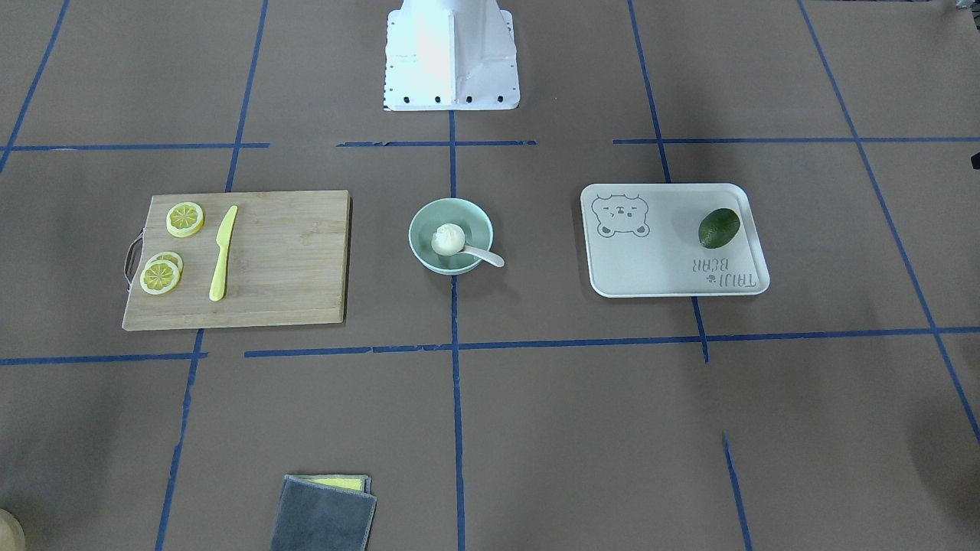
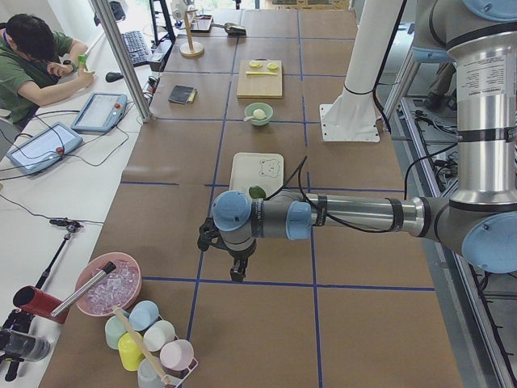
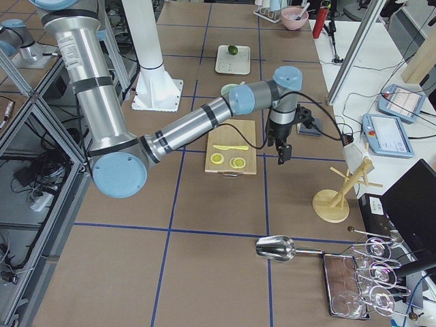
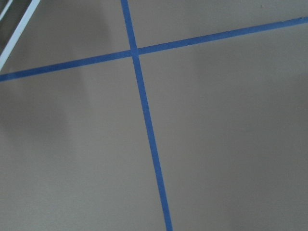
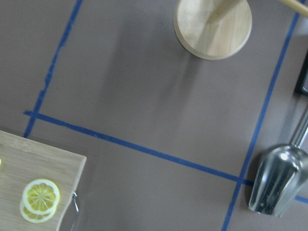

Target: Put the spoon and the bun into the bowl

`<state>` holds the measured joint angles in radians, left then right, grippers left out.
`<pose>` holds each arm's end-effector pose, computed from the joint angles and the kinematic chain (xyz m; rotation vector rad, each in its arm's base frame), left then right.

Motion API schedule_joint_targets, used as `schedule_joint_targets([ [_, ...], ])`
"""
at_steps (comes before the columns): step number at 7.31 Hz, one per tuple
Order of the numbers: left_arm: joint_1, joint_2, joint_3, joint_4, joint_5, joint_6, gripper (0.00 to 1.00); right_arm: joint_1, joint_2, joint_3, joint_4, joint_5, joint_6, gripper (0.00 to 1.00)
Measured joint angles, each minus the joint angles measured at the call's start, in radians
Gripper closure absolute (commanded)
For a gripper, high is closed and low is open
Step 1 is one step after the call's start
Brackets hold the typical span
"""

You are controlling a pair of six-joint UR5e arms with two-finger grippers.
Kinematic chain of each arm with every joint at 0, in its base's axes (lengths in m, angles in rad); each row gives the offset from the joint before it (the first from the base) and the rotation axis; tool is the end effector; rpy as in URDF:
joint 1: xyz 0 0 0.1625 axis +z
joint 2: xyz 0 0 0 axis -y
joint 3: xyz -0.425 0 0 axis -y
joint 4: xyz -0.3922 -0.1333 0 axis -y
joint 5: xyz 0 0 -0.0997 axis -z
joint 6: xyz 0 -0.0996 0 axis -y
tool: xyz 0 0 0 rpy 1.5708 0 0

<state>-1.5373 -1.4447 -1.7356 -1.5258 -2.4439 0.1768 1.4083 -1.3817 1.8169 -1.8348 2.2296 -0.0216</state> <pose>-0.0423 -0.4394 0.6336 0.0567 0.8728 0.1940 -0.0172 -0.5517 0.4752 0.1186 -0.6686 -0.2334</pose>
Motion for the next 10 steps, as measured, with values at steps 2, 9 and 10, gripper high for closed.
schedule_joint_targets([
  [2,-0.004,-0.002,-0.010,0.002,0.011,0.005,0.00,0.050,-0.144,-0.007,0.061,0.033,-0.010,0.00],
  [9,-0.008,-0.001,-0.026,-0.001,0.019,0.006,0.00,0.058,-0.241,-0.013,0.155,0.064,-0.011,0.00],
  [10,-0.009,-0.001,-0.027,-0.001,0.019,0.006,0.00,0.058,-0.242,-0.013,0.155,0.064,-0.011,0.00],
])
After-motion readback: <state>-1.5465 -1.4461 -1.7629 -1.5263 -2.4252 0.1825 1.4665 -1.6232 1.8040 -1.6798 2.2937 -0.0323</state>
